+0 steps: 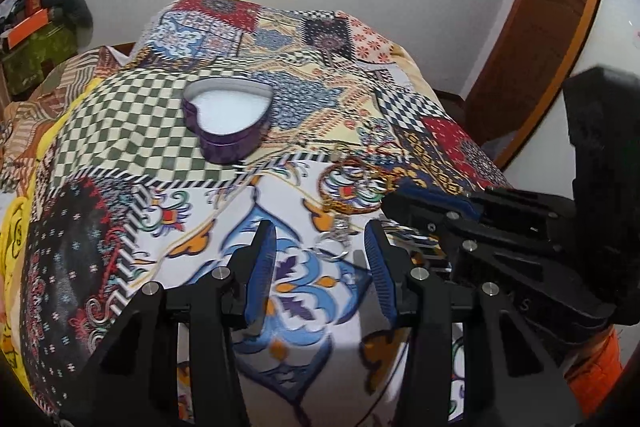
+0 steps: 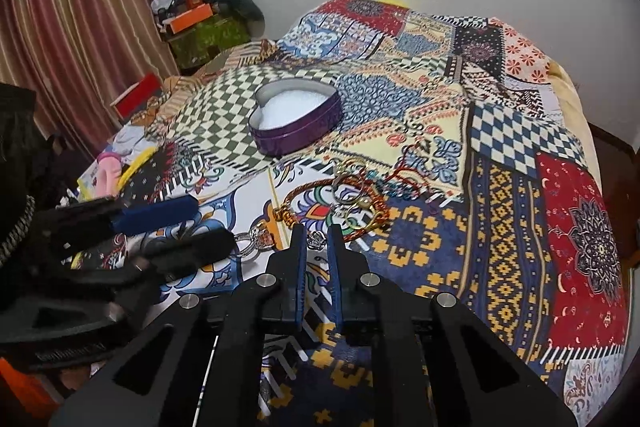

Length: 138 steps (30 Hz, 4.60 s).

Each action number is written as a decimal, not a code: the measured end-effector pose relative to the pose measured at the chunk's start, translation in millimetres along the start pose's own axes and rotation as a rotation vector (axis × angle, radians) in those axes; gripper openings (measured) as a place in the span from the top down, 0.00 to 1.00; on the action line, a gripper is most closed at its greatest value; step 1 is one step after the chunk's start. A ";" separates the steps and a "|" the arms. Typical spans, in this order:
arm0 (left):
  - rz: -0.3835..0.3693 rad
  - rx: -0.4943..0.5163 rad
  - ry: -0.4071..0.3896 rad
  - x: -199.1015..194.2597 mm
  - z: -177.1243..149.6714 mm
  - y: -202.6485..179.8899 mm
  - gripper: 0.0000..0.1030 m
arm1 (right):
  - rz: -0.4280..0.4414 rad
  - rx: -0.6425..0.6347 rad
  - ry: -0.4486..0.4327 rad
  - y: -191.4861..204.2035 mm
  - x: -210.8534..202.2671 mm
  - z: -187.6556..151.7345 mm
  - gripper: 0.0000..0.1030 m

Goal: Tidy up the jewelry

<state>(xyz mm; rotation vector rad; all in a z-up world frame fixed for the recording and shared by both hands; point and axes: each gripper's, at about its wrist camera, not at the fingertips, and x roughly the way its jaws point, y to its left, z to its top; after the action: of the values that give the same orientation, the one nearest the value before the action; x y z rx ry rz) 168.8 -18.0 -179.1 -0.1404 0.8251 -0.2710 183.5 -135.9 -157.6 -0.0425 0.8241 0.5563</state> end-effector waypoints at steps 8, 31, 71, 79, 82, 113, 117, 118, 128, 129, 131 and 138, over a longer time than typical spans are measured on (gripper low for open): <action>0.028 0.037 0.025 20.3 0.1 -11.5 0.67 | -0.003 0.039 -0.062 -8.5 -15.9 7.6 0.91; 0.053 0.010 -0.085 -13.1 7.9 -4.0 0.91 | -0.028 0.048 -0.127 -4.8 -44.0 18.6 0.91; 0.112 -0.011 -0.165 9.0 98.7 68.7 0.91 | -0.003 -0.030 -0.105 10.5 26.9 109.5 0.91; 0.117 -0.008 -0.097 40.9 106.3 78.6 0.91 | 0.037 -0.029 0.006 -0.4 66.7 121.7 0.91; 0.113 0.003 -0.061 54.3 106.2 79.8 0.91 | 0.052 -0.029 0.045 -2.6 79.8 124.3 0.91; 0.140 0.009 0.013 60.6 103.8 85.4 0.71 | 0.080 -0.020 0.163 -5.4 94.5 131.5 0.82; 0.140 -0.007 -0.022 42.5 107.3 85.3 0.67 | 0.056 -0.028 0.122 -5.0 74.4 129.8 0.82; 0.141 -0.009 -0.028 38.5 108.2 84.9 0.67 | 0.050 -0.028 0.110 -5.4 68.0 129.0 0.82; 0.160 -0.008 -0.055 -3.6 105.3 73.5 0.67 | 0.011 -0.033 0.023 -6.3 14.8 111.4 0.78; 0.162 -0.005 -0.054 -6.5 103.9 71.4 0.67 | -0.001 -0.036 0.015 -5.9 10.0 107.9 0.74; 0.162 0.002 -0.049 -11.3 99.7 66.8 0.67 | -0.032 -0.046 -0.002 -5.8 1.2 102.2 0.65; 0.141 0.003 -0.019 -16.2 81.8 51.6 0.67 | -0.096 -0.046 -0.043 -15.7 -25.7 79.8 0.57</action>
<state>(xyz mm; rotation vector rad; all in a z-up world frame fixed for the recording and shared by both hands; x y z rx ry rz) 228.4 37.6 -124.4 -0.0817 0.8122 -0.1380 231.6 -141.3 -87.4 -0.1114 0.7635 0.4843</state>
